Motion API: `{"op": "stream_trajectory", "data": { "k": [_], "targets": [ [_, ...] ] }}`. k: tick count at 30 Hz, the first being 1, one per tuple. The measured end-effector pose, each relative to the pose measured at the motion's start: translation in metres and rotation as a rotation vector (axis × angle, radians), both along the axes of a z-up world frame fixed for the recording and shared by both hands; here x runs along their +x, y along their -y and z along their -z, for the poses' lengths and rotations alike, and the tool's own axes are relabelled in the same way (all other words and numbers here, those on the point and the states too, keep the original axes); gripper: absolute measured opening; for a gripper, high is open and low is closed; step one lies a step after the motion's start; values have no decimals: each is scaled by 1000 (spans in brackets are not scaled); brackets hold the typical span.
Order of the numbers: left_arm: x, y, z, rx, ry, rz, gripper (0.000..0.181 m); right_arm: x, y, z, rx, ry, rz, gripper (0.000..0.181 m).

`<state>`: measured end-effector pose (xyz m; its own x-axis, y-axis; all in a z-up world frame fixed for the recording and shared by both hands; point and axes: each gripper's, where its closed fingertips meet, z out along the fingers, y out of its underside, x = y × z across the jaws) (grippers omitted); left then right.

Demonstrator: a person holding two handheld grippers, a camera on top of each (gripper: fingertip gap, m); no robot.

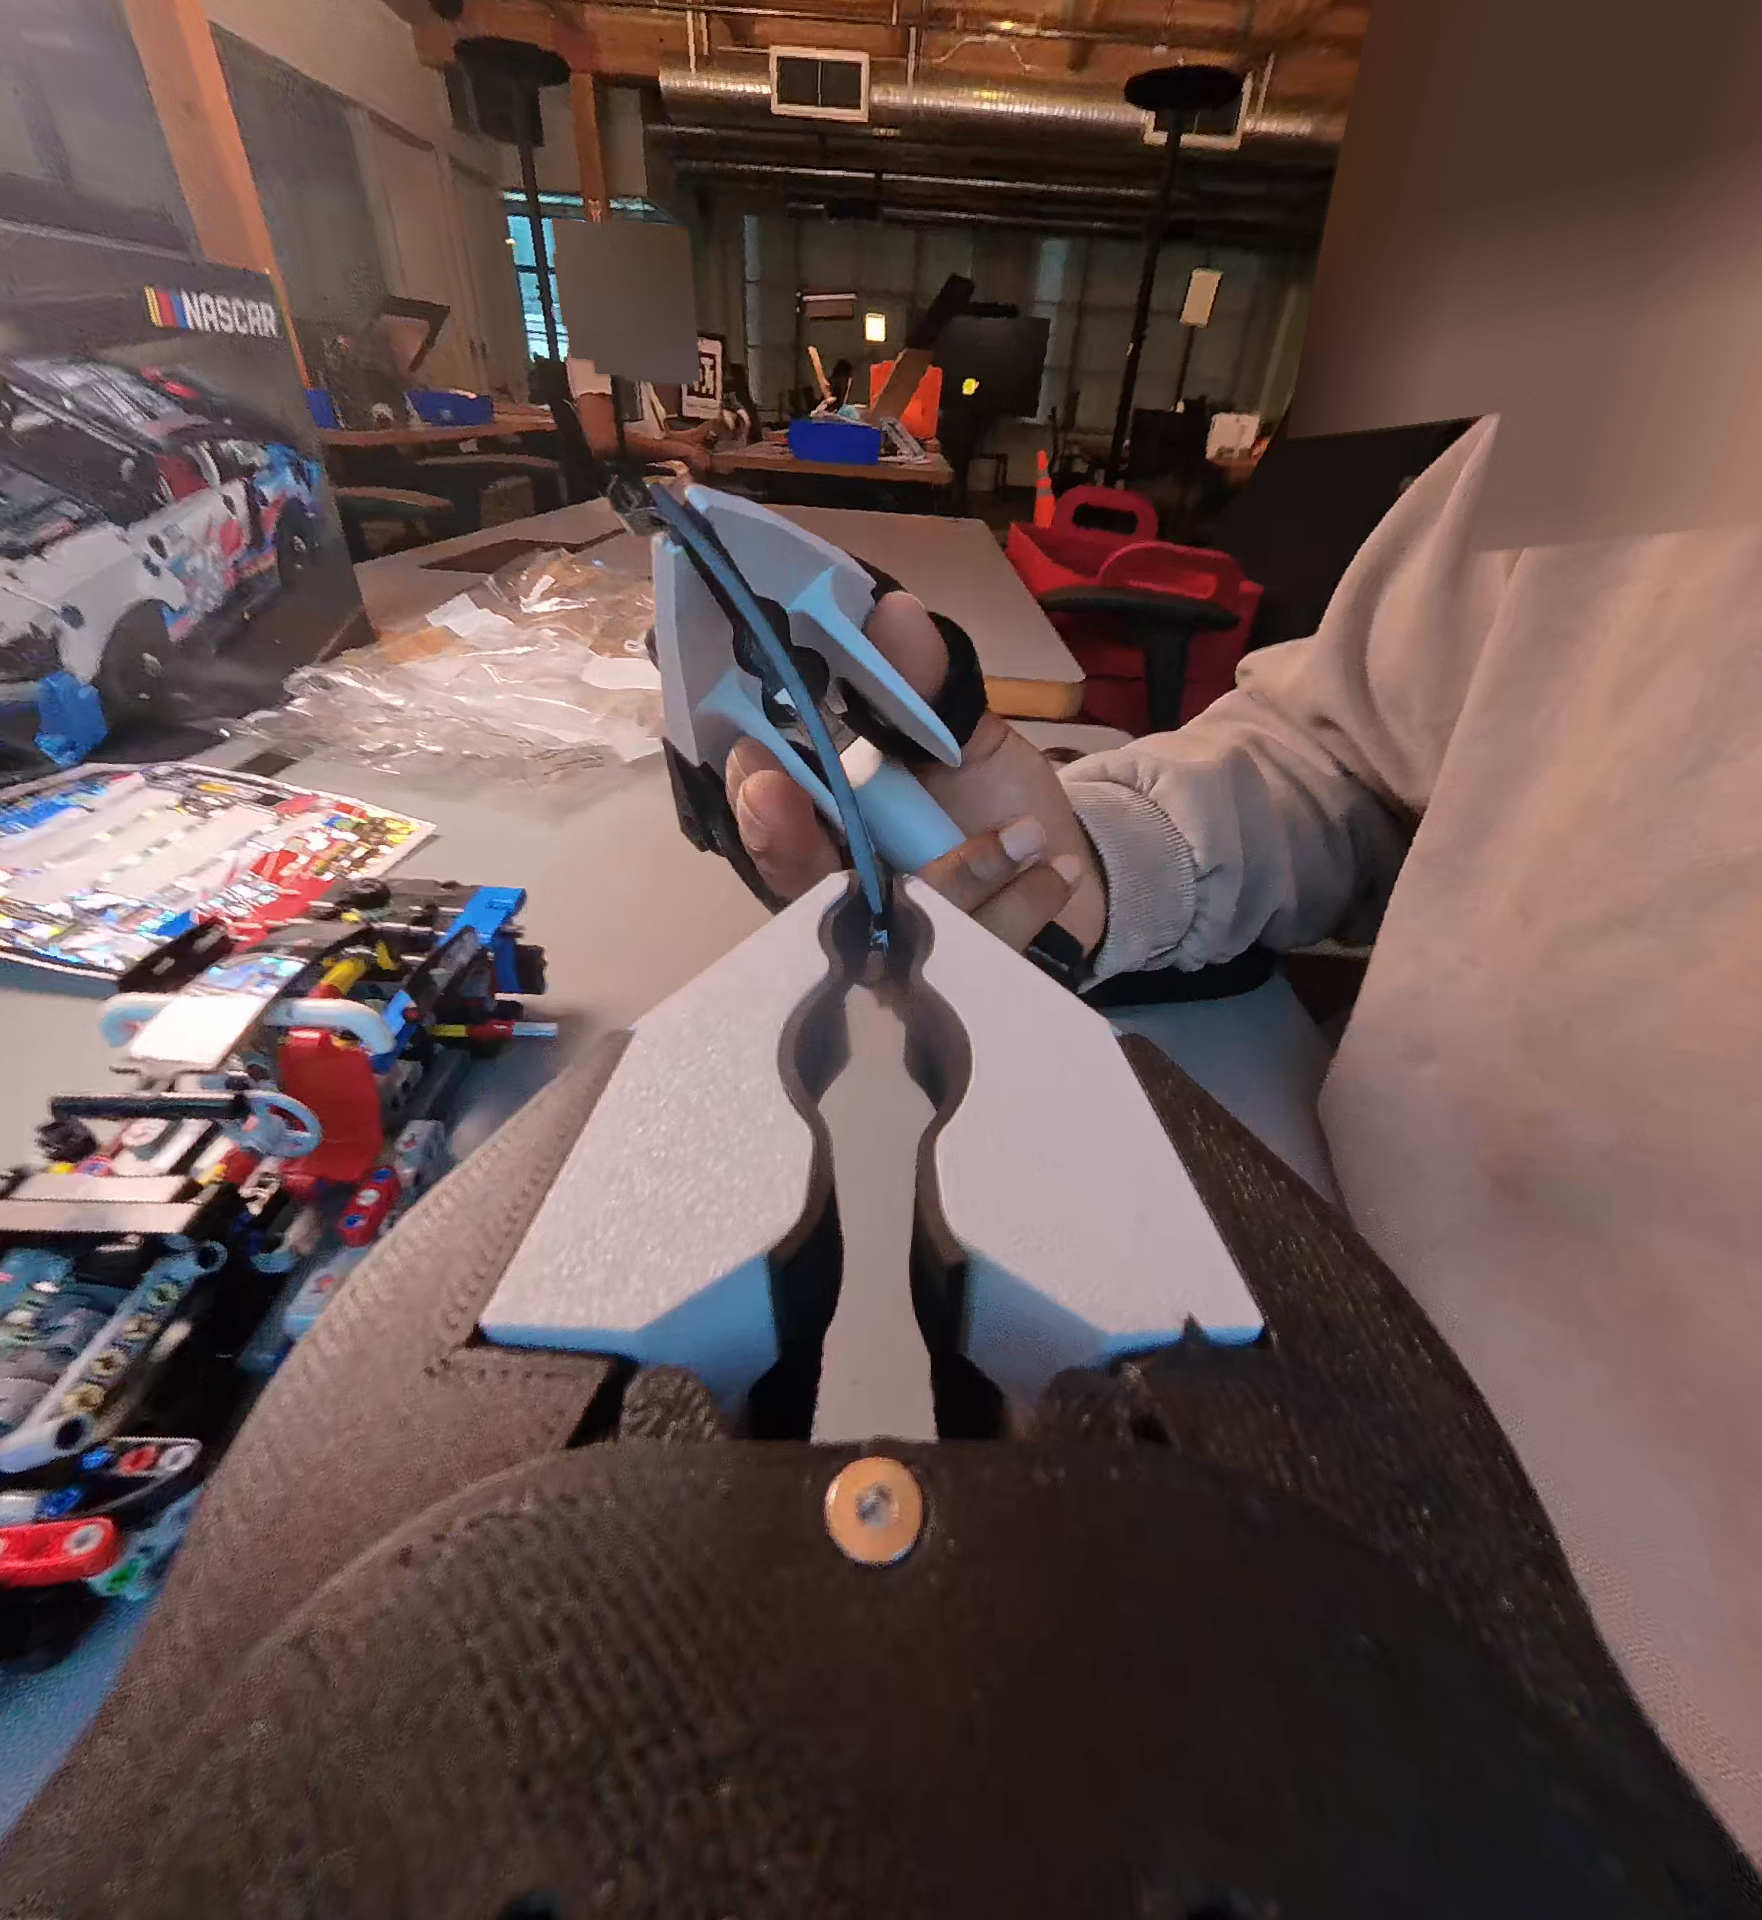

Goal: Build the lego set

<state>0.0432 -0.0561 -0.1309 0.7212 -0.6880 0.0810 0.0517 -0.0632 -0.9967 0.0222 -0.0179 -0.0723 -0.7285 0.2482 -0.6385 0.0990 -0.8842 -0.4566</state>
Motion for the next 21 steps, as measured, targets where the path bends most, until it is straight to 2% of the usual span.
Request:
{"op": "stream_trajectory", "data": {
  "k": [1,3,6,8,10,12,15,18,21],
  "targets": [
    [-1,0,1,-40,65,27,1,-3,-3,3,15,22,27,0],
    [-4,-1,4,-149,227,95,1,-9,-7,10,83,79,63,1],
    [-11,3,1,-338,529,247,0,-15,-37,27,319,197,175,32],
    [-22,-3,5,-430,670,251,0,-7,-59,37,577,224,282,30],
    [-22,0,10,-511,734,309,0,7,-63,45,936,182,372,29],
    [-24,-2,19,-568,757,306,0,15,-59,56,1232,164,395,46],
    [-16,-1,34,-642,695,331,0,18,-43,78,1520,180,282,61],
    [-7,3,44,-709,614,369,0,19,-27,94,1775,152,120,66],
    [4,6,49,-746,586,426,0,18,-7,104,1916,100,-30,66]
  ]
}}
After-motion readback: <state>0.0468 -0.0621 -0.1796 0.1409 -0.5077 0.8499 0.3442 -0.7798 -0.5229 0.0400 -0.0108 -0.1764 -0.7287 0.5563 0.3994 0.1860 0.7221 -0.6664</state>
